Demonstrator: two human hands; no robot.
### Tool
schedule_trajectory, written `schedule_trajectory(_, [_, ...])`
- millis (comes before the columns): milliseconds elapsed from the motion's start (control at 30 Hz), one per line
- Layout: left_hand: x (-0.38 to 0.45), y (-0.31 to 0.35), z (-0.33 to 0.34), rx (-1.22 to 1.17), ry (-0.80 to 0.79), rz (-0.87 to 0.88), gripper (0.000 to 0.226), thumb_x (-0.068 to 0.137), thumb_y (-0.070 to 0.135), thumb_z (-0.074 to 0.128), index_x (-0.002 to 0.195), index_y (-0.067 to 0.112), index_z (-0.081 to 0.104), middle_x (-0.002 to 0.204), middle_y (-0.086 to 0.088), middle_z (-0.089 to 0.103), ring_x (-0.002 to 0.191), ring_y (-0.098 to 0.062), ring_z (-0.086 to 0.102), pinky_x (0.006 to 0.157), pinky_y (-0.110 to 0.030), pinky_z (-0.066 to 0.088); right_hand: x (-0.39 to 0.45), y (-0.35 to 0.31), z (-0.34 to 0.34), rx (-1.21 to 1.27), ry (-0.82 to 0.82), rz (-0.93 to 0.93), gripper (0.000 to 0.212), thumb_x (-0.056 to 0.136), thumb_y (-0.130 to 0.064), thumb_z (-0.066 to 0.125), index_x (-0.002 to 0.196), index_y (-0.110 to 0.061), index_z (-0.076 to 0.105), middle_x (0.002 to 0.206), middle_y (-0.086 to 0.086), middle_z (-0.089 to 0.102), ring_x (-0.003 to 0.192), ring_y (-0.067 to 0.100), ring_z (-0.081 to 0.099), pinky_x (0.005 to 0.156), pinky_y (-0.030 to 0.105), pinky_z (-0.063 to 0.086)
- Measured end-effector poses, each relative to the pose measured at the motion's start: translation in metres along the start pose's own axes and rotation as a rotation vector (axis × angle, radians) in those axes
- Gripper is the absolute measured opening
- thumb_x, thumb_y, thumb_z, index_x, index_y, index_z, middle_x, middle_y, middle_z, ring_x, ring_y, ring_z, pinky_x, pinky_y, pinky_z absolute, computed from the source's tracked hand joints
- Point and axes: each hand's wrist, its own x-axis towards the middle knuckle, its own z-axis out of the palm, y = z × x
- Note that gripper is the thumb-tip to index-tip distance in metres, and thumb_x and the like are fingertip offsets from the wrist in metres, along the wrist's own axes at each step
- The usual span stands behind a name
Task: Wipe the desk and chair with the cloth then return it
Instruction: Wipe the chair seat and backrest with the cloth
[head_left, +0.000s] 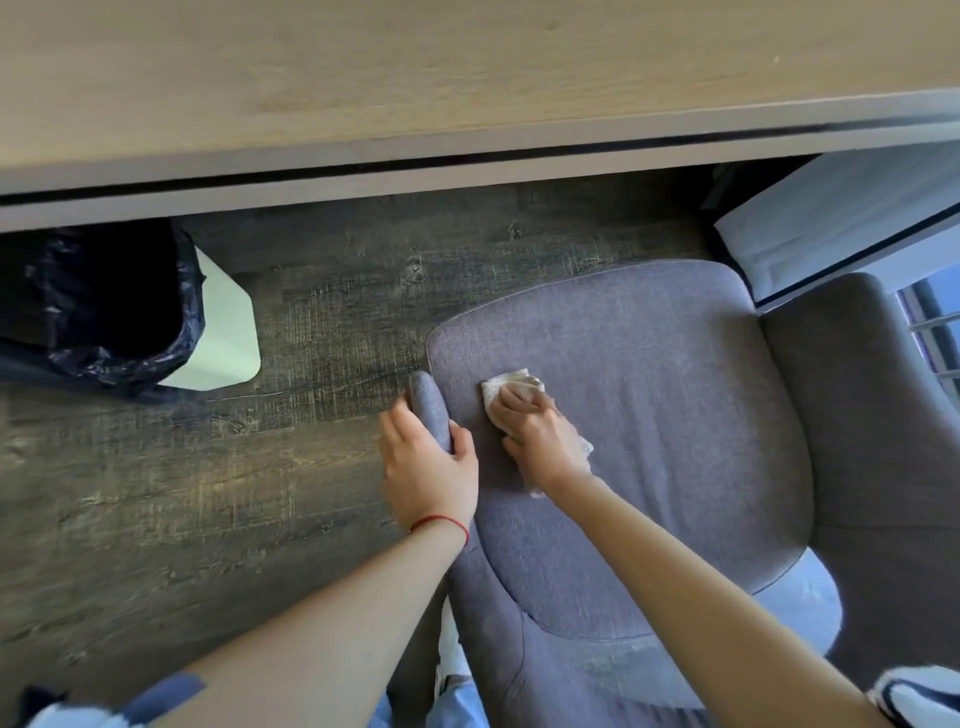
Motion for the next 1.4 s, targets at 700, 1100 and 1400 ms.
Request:
schedule_trajectory(700, [0.001,-0.002,0.004,0.032,-0.016,0.025,0.050,0.079,0.024,0.058,0.122,0.002,0.046,0.119,-0.018,0.053,0.103,-0.039,0.057,0.073,-0.047,0.047,0.008,-0.020,0.017,0.097,0.198,0.077,0.060,0.081,0.001,0.054,0.137,-0.019,0.049,0.148,-0.003,0.046,0.139,0.026,0.033,0.079,0.038,0.053])
schedule_trajectory(1100, [0.002,-0.004,0.004,0.016,0.013,0.042,0.049,0.080,0.028,0.057,0.121,0.002,0.046,0.118,-0.017,0.054,0.100,-0.040,0.059,0.069,-0.045,0.048,0.020,-0.030,0.015,0.171,0.330,0.164,0.056,0.078,0.004,0.048,0.128,-0.019,0.058,0.143,0.001,0.053,0.132,0.042,0.036,0.084,0.045,0.051])
schedule_trajectory(1400, [0.001,-0.002,0.003,0.006,0.003,0.023,0.051,0.080,0.028,0.057,0.123,0.003,0.046,0.118,-0.017,0.054,0.102,-0.039,0.058,0.073,-0.046,0.048,0.009,0.018,-0.017,0.092,0.256,0.046,0.054,0.085,0.004,0.049,0.133,-0.018,0.055,0.146,0.004,0.049,0.113,0.037,0.048,0.088,0.046,0.050])
